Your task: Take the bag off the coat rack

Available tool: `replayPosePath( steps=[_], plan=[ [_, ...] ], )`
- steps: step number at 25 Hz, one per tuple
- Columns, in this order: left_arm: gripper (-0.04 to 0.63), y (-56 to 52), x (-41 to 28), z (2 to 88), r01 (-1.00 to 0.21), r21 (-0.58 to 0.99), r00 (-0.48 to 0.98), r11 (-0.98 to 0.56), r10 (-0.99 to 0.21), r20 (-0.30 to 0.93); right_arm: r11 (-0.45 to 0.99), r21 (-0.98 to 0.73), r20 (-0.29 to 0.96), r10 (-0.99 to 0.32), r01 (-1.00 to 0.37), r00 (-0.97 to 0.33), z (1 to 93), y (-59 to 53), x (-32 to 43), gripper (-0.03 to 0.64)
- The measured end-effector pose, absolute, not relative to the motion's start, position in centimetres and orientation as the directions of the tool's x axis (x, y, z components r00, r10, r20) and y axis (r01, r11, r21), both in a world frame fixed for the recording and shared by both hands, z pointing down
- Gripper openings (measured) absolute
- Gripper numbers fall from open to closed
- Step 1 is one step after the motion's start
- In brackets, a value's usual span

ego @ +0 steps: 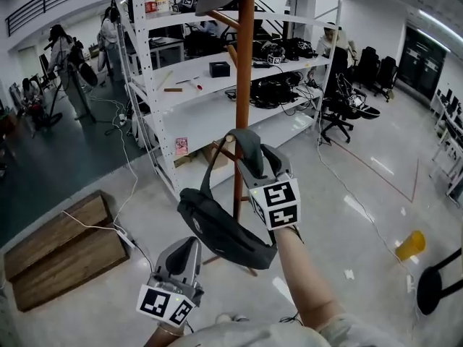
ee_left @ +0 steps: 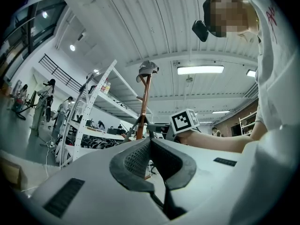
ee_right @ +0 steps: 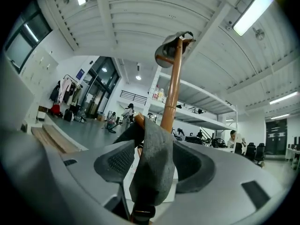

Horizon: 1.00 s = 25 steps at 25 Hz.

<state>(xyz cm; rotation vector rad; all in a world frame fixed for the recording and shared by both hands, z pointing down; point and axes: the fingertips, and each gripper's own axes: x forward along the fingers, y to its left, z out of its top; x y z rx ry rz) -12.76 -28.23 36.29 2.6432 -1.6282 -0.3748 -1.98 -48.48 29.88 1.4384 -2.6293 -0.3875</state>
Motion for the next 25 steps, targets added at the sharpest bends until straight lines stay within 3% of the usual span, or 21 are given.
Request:
replayPosePath(
  steps=[8, 11, 13, 25],
  plan=[
    [0.018, -28.4, -14.2, 36.6, -0.893, 0.147, 0.397, -0.425, -0.899, -0.186, 0.471, 0.248, -0.077, -0.861, -0.846, -0.502, 30.6, -51.1, -2.1, 0.226],
    [0.018, -28.4, -14.9, 36.6, -0.899, 0.151, 0.383, -0.411, -0.905, -0.182, 0.495, 0.228, -0.075, -0.849, -0.838, -0.522, 30.3, -51.0, -1.9, 0.111],
    [0.018, -28.4, -15.1, 36.5, -0.902, 0.150, 0.378, -0.406, -0.908, -0.182, 0.509, 0.218, -0.077, -0.842, -0.833, -0.534, 30.1, -50.7, -1.8, 0.080],
    [0.018, -28.0, -16.7, 36.4, -0.920, 0.142, 0.340, -0.366, -0.924, -0.177, 0.599, -0.013, -0.204, -0.786, -0.801, -0.584, 26.4, -50.3, -1.6, 0.063]
  ],
)
